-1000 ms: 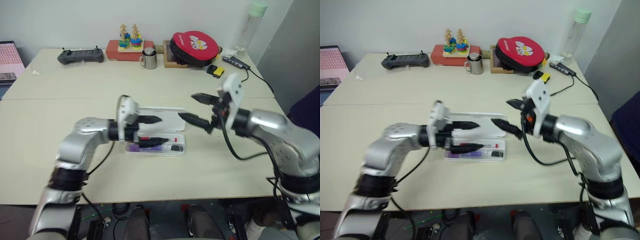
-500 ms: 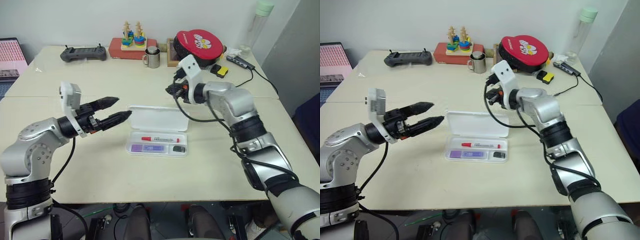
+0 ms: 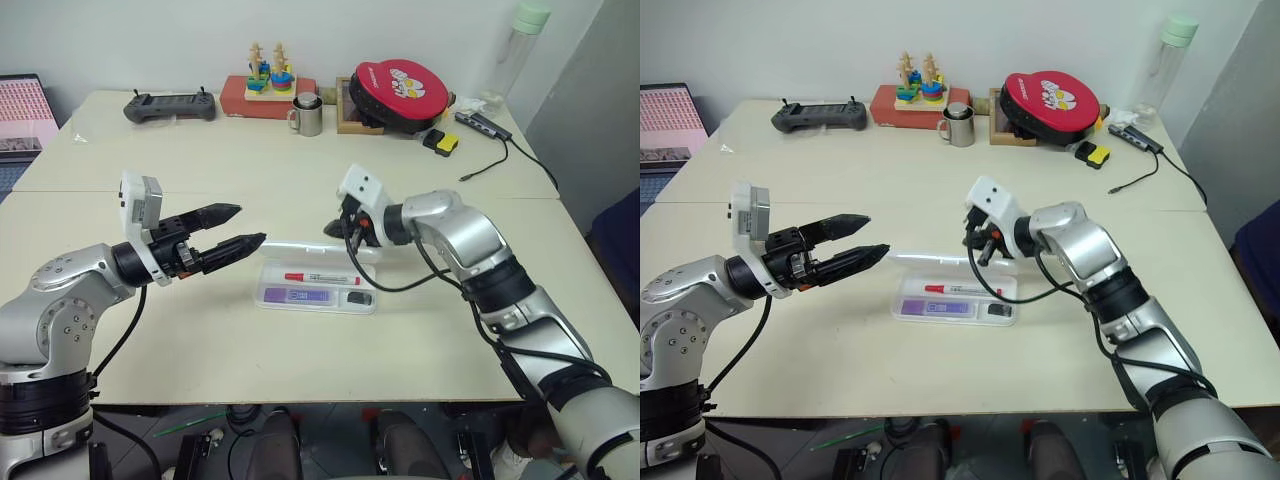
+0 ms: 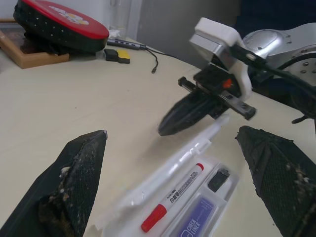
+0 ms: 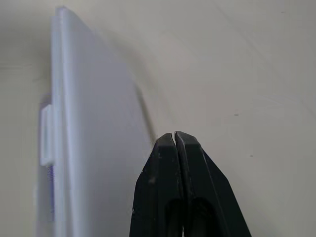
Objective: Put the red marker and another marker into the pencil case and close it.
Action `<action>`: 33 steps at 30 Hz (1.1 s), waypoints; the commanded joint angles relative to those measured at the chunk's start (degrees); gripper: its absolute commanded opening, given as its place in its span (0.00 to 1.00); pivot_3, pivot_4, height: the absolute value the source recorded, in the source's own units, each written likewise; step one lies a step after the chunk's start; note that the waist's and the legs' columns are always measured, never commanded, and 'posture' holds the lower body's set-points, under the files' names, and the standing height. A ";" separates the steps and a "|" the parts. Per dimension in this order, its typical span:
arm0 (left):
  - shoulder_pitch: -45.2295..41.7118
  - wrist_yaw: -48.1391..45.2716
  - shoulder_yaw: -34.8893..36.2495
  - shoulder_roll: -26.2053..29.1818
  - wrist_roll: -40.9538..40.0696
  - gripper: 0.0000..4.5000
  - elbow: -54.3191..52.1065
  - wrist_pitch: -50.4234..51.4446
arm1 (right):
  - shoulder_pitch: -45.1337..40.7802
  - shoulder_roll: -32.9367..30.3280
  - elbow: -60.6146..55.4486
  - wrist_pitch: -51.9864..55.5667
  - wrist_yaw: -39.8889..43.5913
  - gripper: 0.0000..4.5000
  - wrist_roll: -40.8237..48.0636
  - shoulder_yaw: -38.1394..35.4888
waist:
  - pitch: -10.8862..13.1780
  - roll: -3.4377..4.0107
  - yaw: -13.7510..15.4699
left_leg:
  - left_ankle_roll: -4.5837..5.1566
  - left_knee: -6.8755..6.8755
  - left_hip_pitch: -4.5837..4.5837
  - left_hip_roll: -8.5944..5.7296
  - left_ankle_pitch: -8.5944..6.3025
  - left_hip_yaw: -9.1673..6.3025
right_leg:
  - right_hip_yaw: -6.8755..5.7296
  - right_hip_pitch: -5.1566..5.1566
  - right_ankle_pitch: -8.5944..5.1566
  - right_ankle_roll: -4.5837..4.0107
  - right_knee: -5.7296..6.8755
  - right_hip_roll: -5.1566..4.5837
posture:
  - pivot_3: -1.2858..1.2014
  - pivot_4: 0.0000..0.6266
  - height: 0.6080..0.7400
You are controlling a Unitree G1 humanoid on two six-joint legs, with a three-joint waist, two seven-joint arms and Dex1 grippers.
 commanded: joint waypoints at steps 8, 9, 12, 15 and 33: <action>-1.06 -1.98 -4.12 1.08 0.63 1.00 -0.46 -1.82 | 11.00 -2.02 -9.71 1.81 -1.85 0.01 -5.64 8.18 | -0.02 -0.03 -0.19 | 0.00 0.03 0.11 0.00 0.00 0.00 | 0.03 0.04 -0.06 0.10 0.02 0.00 | 0.52 0.24 1.00; -1.13 -2.12 -4.29 0.98 0.39 1.00 -0.52 -1.67 | 11.28 -2.05 -9.58 1.71 -2.07 0.01 -6.30 8.68 | -0.03 -0.04 -0.19 | 0.00 0.03 0.15 0.00 0.00 0.00 | 0.03 0.07 -0.11 0.17 0.02 0.00 | 0.52 0.24 1.00; -1.02 -2.23 -5.71 0.85 1.44 1.00 -0.44 -2.34 | 11.75 -1.37 -9.07 1.80 -2.62 0.01 -6.76 8.23 | -0.06 -0.07 -0.21 | 0.00 0.03 0.30 0.01 0.00 0.02 | 0.05 0.20 -0.14 0.22 0.02 0.00 | 0.52 0.24 1.00; -0.99 -1.06 -6.77 0.62 3.53 1.00 0.92 -3.33 | 13.08 0.04 -10.66 2.37 -4.02 0.01 -4.21 3.57 | -0.09 -0.10 -0.20 | 0.00 0.04 0.35 0.03 0.00 0.01 | 0.04 0.23 -0.13 0.24 0.02 0.01 | 0.52 0.24 1.00; -6.13 9.55 -6.18 0.39 19.55 1.00 26.74 -15.43 | 26.90 -7.82 -22.16 6.05 -12.32 0.64 8.91 -29.92 | -0.06 -0.09 0.62 | 0.00 -0.06 0.20 0.02 0.00 0.05 | 0.05 0.08 -0.08 -0.05 0.03 0.01 | 0.52 0.24 1.00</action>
